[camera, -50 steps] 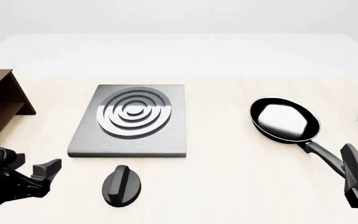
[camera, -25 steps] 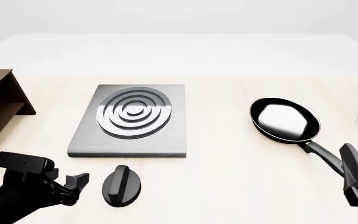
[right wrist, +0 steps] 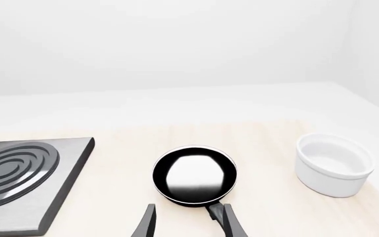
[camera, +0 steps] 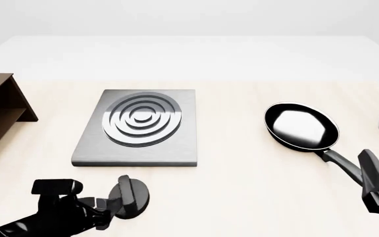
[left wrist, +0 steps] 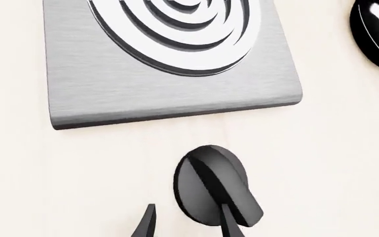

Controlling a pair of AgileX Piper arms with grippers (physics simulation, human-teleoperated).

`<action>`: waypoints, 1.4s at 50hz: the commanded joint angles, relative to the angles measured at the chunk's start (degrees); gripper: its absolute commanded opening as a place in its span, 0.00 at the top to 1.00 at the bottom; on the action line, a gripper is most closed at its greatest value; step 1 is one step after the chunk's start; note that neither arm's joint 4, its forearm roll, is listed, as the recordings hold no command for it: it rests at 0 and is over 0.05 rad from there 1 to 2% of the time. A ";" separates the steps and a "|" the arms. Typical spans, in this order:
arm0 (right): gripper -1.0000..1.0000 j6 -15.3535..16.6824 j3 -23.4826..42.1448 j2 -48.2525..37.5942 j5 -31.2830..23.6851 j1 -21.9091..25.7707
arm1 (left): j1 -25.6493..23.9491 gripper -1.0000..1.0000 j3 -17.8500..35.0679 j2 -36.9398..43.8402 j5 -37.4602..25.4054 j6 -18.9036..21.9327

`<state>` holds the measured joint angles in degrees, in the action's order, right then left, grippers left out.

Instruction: Turn on the stove and put the frying pan on it.

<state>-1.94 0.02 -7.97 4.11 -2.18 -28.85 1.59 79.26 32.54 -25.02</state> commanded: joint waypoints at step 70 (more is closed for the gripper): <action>0.00 19.81 33.67 -28.91 -16.65 5.41 | 30.32 0.00 -0.51 -79.26 -29.14 43.94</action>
<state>12.21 30.77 -26.79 -13.65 2.73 0.57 2.58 0.56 2.27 17.21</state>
